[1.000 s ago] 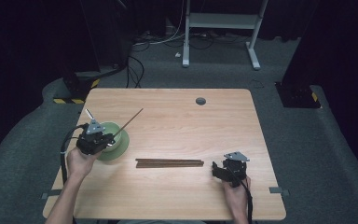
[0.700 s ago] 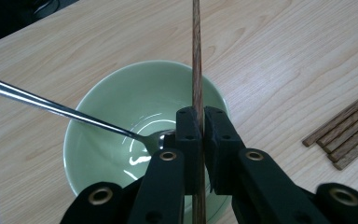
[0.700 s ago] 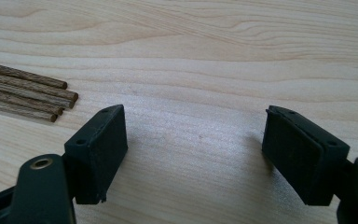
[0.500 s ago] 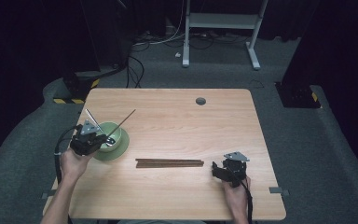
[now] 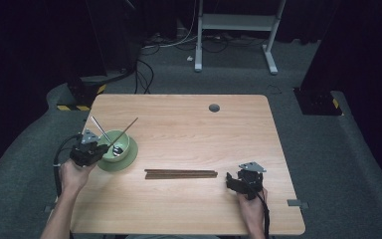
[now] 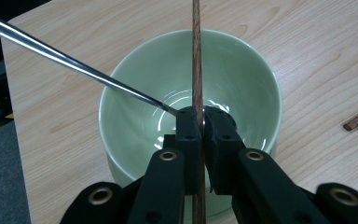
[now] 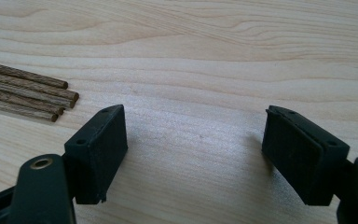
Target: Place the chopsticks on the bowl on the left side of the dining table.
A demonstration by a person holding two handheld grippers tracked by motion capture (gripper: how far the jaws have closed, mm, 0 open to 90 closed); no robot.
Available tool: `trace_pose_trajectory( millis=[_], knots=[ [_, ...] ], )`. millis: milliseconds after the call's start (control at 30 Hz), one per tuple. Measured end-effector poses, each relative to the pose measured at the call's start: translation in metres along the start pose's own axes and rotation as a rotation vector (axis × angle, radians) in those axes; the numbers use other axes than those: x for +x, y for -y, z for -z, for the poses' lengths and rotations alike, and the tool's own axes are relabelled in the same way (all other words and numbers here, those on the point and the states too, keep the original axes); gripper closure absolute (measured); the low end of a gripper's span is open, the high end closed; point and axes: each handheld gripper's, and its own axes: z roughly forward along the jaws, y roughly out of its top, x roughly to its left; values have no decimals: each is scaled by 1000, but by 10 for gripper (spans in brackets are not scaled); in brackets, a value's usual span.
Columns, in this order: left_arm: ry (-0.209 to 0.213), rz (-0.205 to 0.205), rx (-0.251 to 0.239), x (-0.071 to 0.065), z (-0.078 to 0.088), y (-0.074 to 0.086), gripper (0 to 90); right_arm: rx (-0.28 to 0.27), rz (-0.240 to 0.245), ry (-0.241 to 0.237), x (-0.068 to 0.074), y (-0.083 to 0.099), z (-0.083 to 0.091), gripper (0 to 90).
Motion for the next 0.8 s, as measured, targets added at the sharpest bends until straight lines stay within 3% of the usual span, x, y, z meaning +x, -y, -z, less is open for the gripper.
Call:
trace_pose_trajectory(
  millis=[800],
  knots=[
    [-13,1,33,17,-6,2,841,0,0,-2,1,0,0,214]
  ],
)
